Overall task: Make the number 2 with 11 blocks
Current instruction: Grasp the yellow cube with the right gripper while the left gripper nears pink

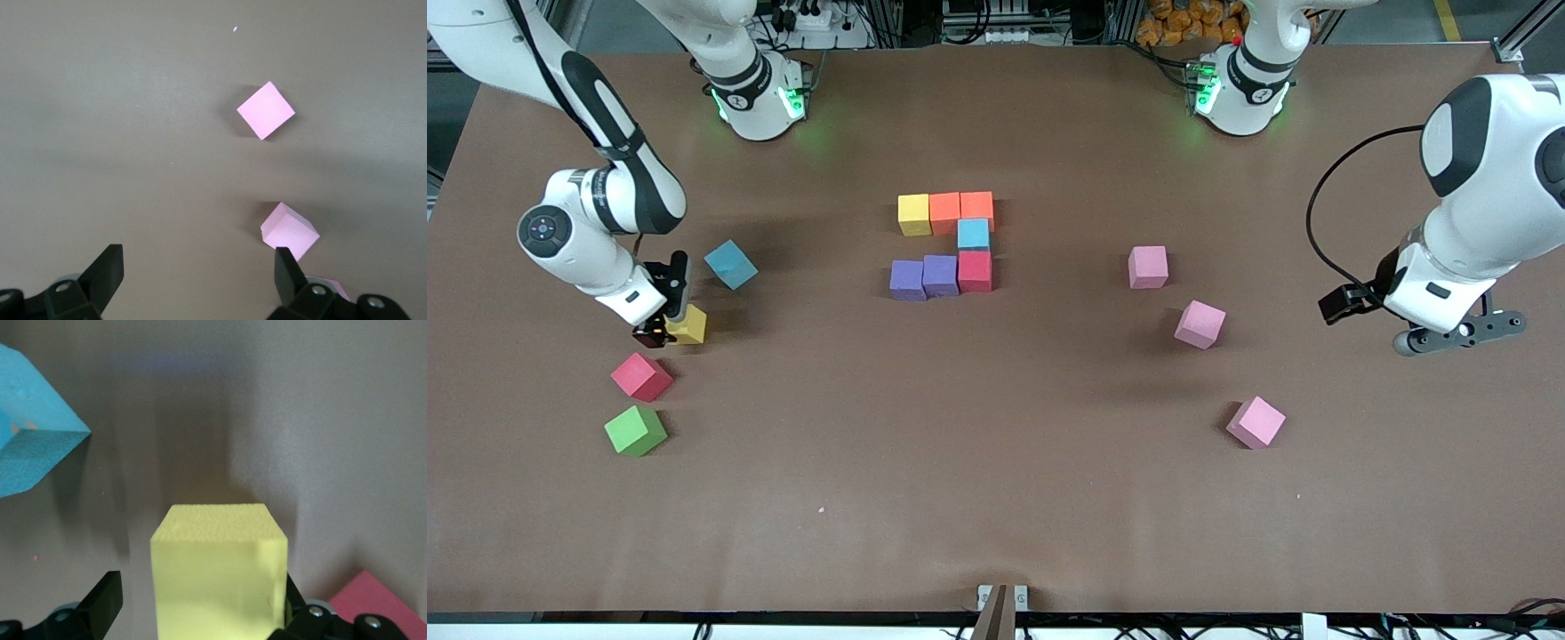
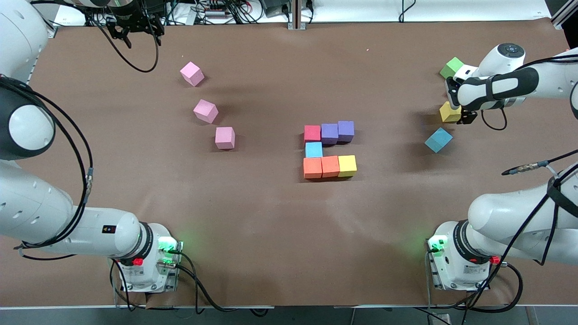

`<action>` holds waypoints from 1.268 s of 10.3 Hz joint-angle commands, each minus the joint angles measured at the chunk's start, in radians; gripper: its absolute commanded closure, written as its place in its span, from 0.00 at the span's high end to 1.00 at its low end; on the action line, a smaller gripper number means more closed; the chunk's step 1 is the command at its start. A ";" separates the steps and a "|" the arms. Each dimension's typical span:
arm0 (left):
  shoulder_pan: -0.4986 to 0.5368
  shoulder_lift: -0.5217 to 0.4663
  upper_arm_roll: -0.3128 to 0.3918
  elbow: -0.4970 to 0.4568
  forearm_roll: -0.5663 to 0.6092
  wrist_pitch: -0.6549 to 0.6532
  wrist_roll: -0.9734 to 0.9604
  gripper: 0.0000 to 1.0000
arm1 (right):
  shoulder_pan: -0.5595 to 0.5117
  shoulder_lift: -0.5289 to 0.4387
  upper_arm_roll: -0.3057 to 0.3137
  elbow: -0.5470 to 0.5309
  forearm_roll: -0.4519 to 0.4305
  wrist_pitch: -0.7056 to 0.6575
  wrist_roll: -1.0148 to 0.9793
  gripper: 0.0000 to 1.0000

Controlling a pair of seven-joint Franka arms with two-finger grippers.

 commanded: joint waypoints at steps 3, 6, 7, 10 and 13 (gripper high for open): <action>-0.009 0.029 0.003 0.017 -0.026 -0.030 0.014 1.00 | 0.016 -0.004 0.009 0.013 -0.006 0.028 0.014 0.32; -0.009 0.053 0.003 0.040 -0.025 -0.022 0.016 1.00 | 0.132 -0.071 0.017 0.019 -0.006 -0.007 0.201 0.28; -0.008 0.080 0.003 0.042 -0.026 -0.016 0.014 1.00 | 0.205 -0.078 0.017 0.021 -0.006 -0.007 0.331 0.29; -0.012 0.151 0.003 0.051 -0.028 -0.004 0.007 1.00 | 0.414 -0.062 0.015 0.043 -0.006 -0.009 0.802 0.28; -0.012 0.239 0.003 0.108 -0.029 0.001 0.005 1.00 | 0.508 -0.047 0.018 0.054 -0.006 -0.007 1.368 0.29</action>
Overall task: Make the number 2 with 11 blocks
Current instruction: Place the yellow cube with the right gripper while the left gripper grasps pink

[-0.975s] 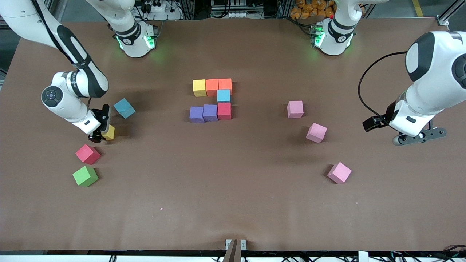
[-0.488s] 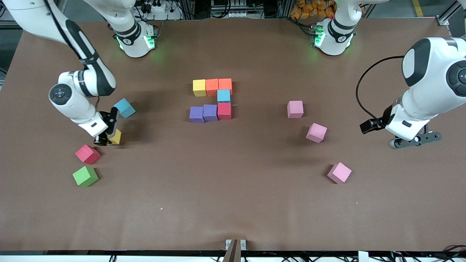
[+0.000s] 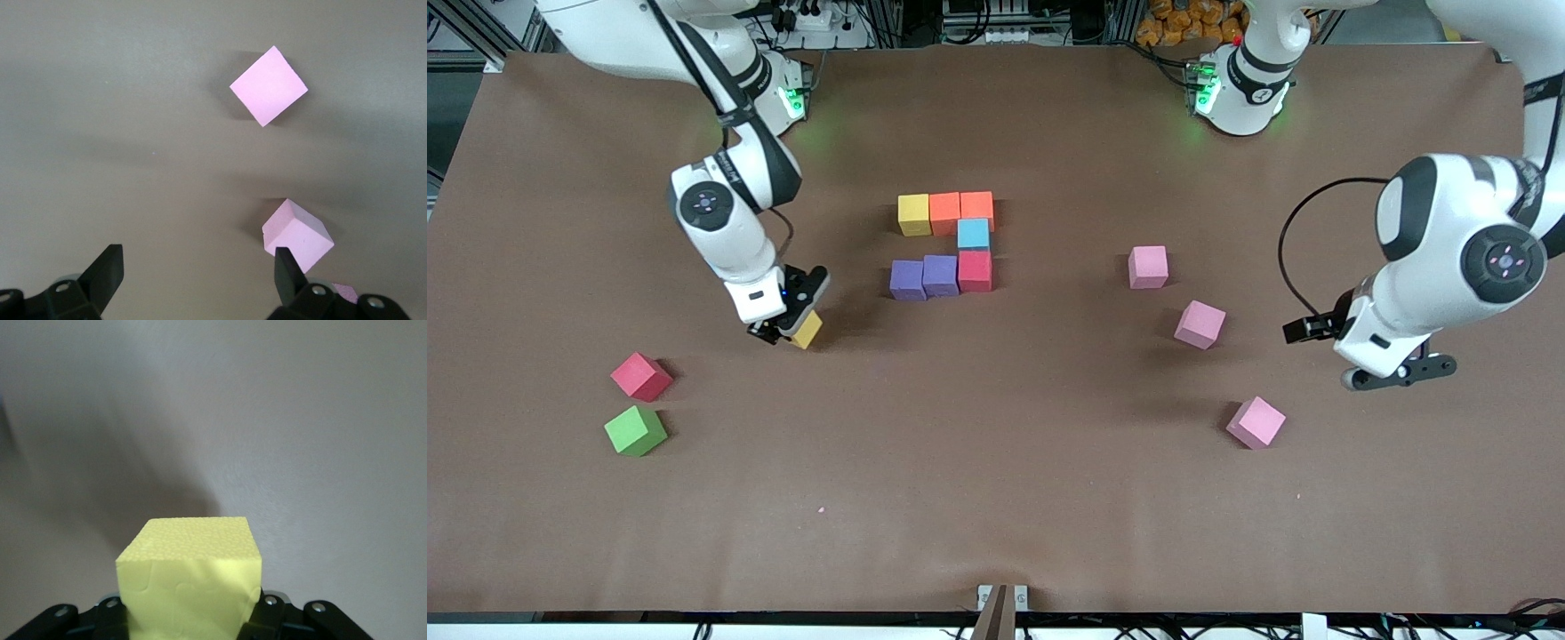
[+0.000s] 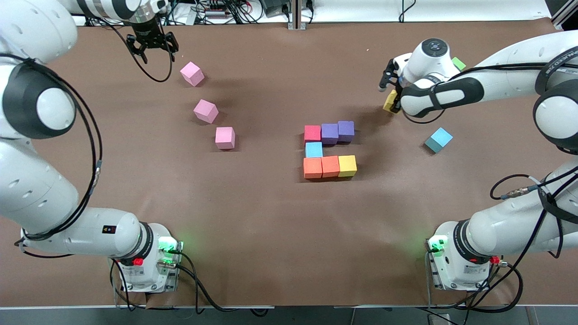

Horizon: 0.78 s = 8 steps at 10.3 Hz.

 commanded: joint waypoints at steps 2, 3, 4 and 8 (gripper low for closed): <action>-0.001 0.062 0.005 0.060 -0.024 0.000 0.005 1.00 | 0.081 0.027 -0.005 0.056 0.000 -0.014 0.474 0.29; -0.001 0.073 0.005 0.060 -0.024 0.006 0.007 1.00 | 0.121 0.054 -0.006 0.095 0.013 -0.027 0.595 0.29; -0.001 0.078 0.005 0.060 -0.024 0.008 0.007 1.00 | 0.162 0.098 -0.008 0.173 0.014 -0.084 0.704 0.29; 0.012 0.102 0.005 0.062 -0.026 0.020 0.007 1.00 | 0.279 0.212 -0.012 0.367 0.056 -0.241 0.961 0.29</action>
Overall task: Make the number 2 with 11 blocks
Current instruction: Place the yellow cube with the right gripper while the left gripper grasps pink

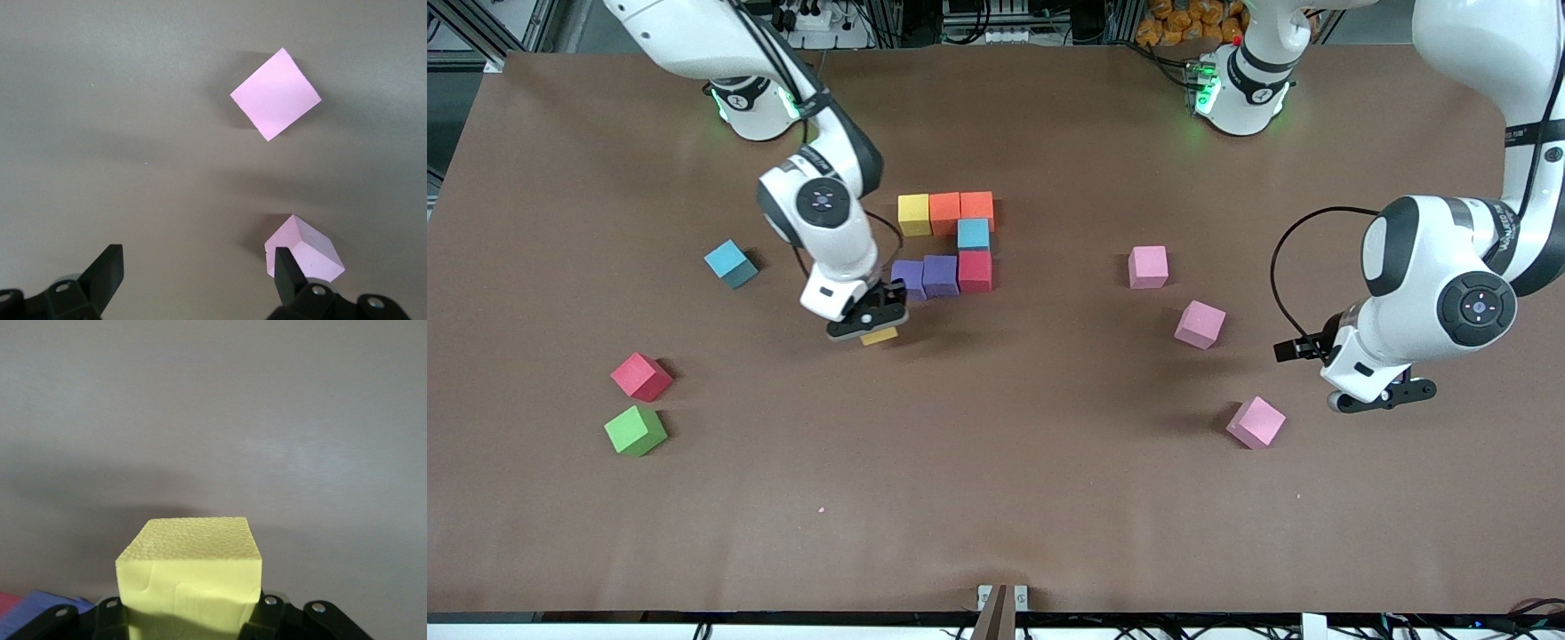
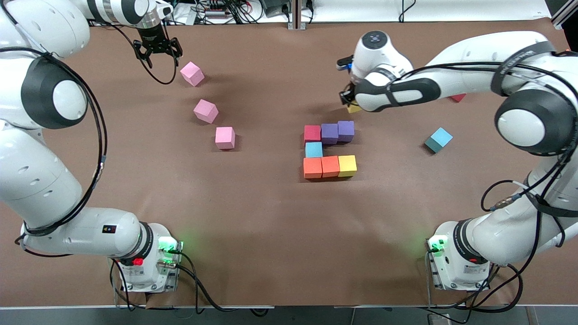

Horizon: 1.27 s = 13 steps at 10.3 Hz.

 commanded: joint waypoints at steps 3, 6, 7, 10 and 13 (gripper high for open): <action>0.002 0.020 0.003 0.028 -0.026 0.022 0.005 1.00 | 0.000 0.107 -0.012 0.049 0.070 0.063 0.030 0.29; 0.007 0.022 0.004 0.030 -0.027 0.022 0.005 1.00 | 0.009 0.118 -0.009 0.049 0.158 0.066 0.030 0.29; 0.005 0.026 0.004 0.030 -0.030 0.022 0.005 1.00 | 0.009 0.118 -0.004 0.047 0.179 0.065 0.028 0.29; -0.004 0.037 0.004 0.031 -0.046 0.029 0.005 1.00 | 0.020 0.117 -0.004 0.029 0.181 0.057 0.030 0.29; -0.013 0.056 0.003 0.025 -0.047 0.065 -0.056 1.00 | 0.038 0.109 -0.009 0.017 0.182 0.053 0.049 0.29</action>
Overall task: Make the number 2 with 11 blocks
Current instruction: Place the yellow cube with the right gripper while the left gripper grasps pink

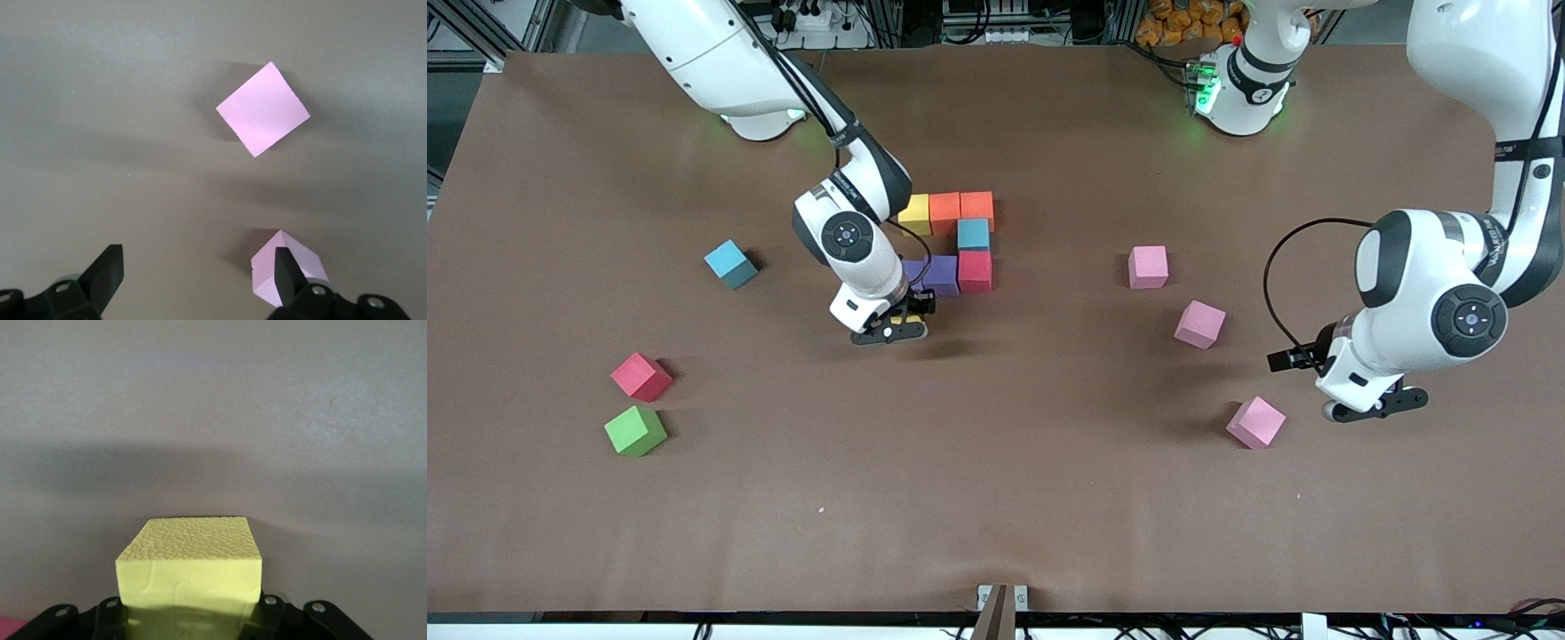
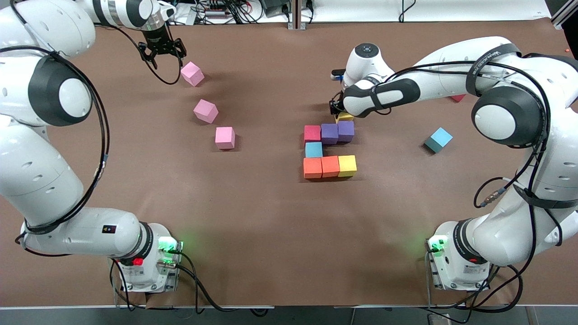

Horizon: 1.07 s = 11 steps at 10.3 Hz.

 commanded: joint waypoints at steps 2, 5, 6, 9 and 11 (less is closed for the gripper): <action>-0.006 0.045 0.004 0.013 -0.030 0.080 -0.034 1.00 | 0.021 -0.006 -0.006 -0.010 0.018 -0.007 0.050 0.30; -0.009 0.085 0.004 0.014 -0.050 0.171 -0.133 1.00 | 0.020 -0.009 -0.006 -0.012 0.018 -0.044 0.073 0.30; -0.009 0.093 0.004 0.014 -0.058 0.180 -0.182 1.00 | 0.020 -0.011 -0.006 -0.012 0.018 -0.055 0.076 0.30; -0.011 0.127 0.004 0.022 -0.064 0.227 -0.401 1.00 | 0.020 -0.012 -0.003 -0.010 0.025 -0.055 0.076 0.30; -0.012 0.153 0.002 0.033 -0.062 0.257 -0.530 1.00 | 0.020 -0.011 -0.006 -0.010 0.044 -0.053 0.076 0.35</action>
